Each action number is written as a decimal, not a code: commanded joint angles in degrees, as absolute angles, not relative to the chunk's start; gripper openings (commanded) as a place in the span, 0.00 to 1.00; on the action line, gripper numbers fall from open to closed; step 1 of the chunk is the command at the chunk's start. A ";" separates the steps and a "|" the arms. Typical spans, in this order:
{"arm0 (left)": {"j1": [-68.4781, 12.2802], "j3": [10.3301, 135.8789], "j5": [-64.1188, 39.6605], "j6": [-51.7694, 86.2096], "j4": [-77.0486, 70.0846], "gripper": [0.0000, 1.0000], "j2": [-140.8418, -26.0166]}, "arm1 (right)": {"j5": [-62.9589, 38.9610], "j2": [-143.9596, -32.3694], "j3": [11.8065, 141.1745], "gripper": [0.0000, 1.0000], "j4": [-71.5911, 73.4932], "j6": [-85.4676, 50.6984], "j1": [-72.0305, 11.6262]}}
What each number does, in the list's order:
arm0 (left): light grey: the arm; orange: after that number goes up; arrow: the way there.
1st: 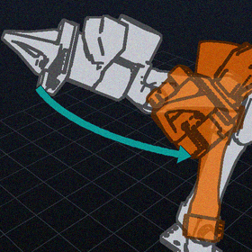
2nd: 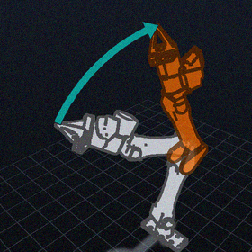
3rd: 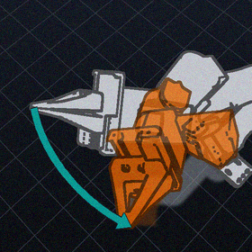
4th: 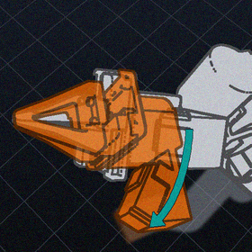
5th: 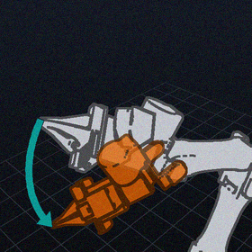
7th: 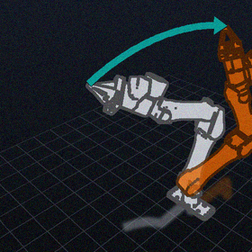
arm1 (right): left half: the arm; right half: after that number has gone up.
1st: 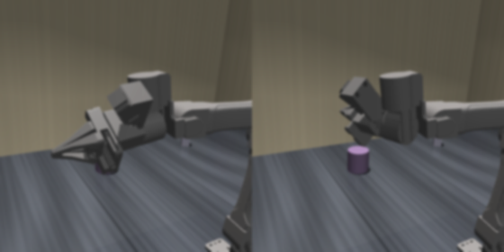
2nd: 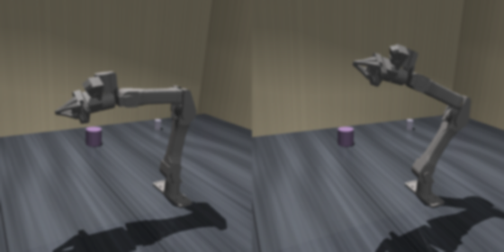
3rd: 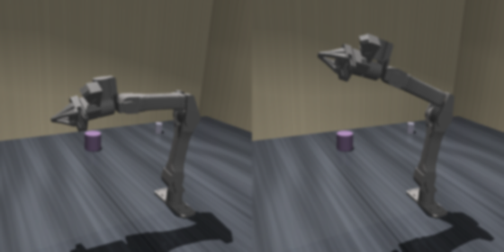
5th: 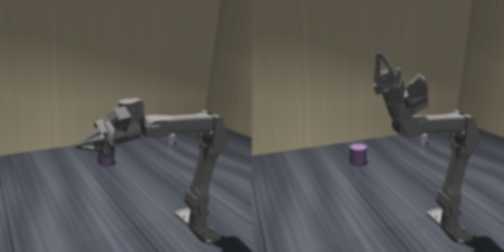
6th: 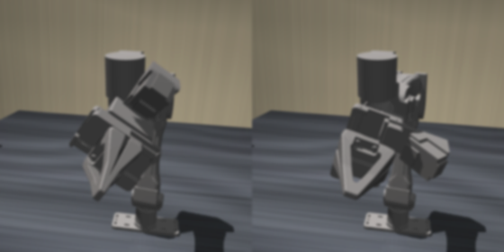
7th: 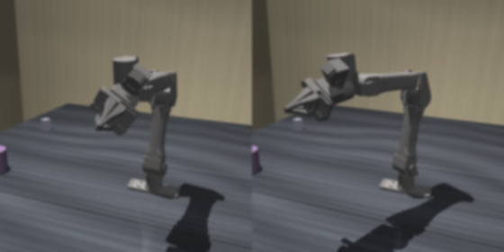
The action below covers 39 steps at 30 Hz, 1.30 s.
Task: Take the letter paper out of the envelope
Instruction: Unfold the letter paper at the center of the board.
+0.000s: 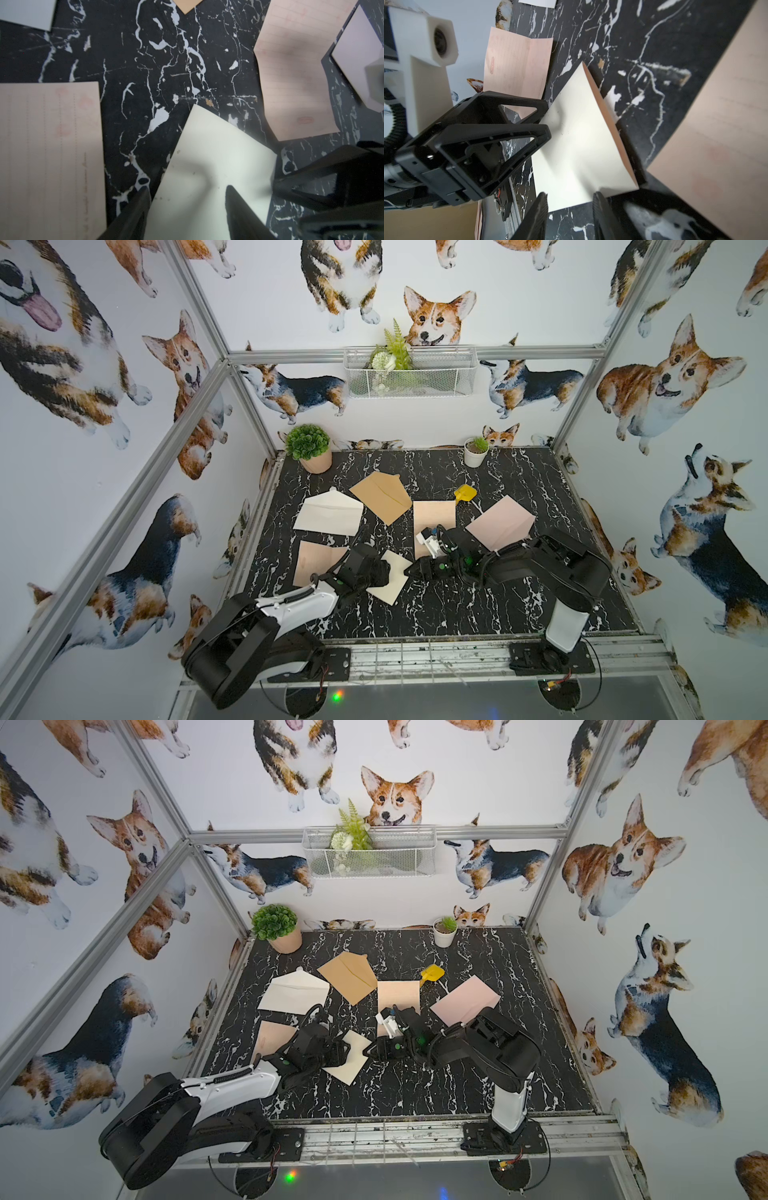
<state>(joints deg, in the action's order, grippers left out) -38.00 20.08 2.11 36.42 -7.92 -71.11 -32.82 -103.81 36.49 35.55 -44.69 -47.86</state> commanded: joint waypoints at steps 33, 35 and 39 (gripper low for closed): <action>-37.97 17.32 -2.38 40.63 -8.79 0.60 -66.99 | -32.08 -104.34 38.85 0.39 35.27 -44.41 -48.71; -37.97 17.18 -3.17 41.31 -9.95 0.60 -67.40 | -32.22 -104.57 39.09 0.39 36.09 -44.89 -48.86; -38.06 17.23 -4.13 41.92 -11.16 0.60 -68.18 | -32.26 -104.85 39.56 0.39 36.56 -45.28 -49.13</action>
<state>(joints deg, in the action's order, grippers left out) -38.00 17.28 -2.63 40.73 -9.65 -67.79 -31.73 -104.60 39.00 34.94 -44.10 -48.86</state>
